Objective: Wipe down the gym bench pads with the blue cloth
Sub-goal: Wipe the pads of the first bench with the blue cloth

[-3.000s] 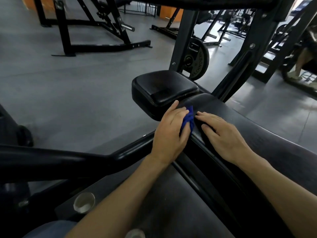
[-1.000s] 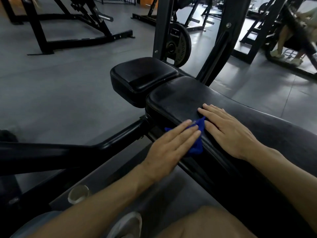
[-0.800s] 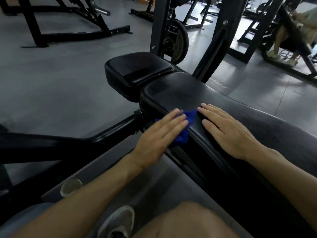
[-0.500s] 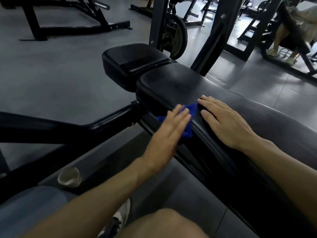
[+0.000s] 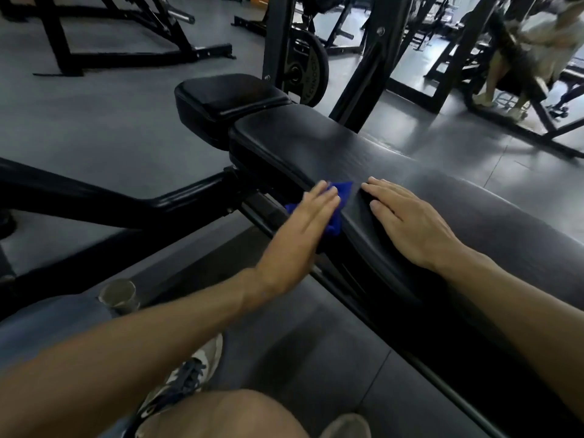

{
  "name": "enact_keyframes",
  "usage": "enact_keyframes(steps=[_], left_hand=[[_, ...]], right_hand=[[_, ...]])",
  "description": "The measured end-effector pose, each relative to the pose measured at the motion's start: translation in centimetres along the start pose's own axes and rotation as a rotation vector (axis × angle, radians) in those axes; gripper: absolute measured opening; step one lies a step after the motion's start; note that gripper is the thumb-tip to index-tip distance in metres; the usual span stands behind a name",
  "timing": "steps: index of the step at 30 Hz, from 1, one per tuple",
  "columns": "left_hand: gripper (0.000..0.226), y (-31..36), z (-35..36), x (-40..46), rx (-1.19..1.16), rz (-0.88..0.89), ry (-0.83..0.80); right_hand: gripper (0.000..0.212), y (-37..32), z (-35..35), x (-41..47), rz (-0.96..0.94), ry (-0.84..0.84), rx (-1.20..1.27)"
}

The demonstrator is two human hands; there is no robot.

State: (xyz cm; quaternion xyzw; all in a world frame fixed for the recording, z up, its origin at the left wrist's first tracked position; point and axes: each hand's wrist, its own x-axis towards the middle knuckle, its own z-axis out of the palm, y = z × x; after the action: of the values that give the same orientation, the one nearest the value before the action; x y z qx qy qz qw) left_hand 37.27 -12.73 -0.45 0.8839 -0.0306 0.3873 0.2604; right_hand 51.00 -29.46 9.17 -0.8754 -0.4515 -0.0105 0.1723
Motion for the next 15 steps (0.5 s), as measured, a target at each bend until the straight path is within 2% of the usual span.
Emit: enact_keyframes(steps=[3, 6, 8, 11, 12, 13, 15], left_hand=[[0.067, 3.9, 0.8, -2.3, -0.047, 0.163, -0.082], [0.06, 3.1, -0.7, -1.7, -0.001, 0.253, -0.16], [0.063, 1.7, -1.1, -0.6, 0.002, 0.146, -0.129], [0.064, 2.6, -0.4, 0.3, -0.089, -0.225, -0.003], [0.064, 3.8, 0.2, 0.0, -0.111, -0.294, 0.023], [0.066, 5.2, 0.8, -0.7, -0.128, -0.309, 0.034], [0.073, 7.7, 1.7, -2.8, -0.138, -0.177, -0.005]], right_hand=[[0.044, 0.4, -0.6, -1.9, 0.012, 0.022, 0.005], [0.044, 0.7, -1.2, -3.9, 0.028, 0.018, 0.004], [0.044, 1.0, -1.6, -5.3, 0.05, 0.007, -0.006], [0.045, 1.3, -2.3, -7.4, 0.078, 0.015, -0.022], [0.045, 1.4, -2.4, -8.0, 0.088, 0.018, -0.024], [0.045, 1.3, -2.5, -8.4, 0.099, 0.021, -0.026], [0.045, 1.3, -2.4, -9.2, 0.11, 0.03, -0.033]])
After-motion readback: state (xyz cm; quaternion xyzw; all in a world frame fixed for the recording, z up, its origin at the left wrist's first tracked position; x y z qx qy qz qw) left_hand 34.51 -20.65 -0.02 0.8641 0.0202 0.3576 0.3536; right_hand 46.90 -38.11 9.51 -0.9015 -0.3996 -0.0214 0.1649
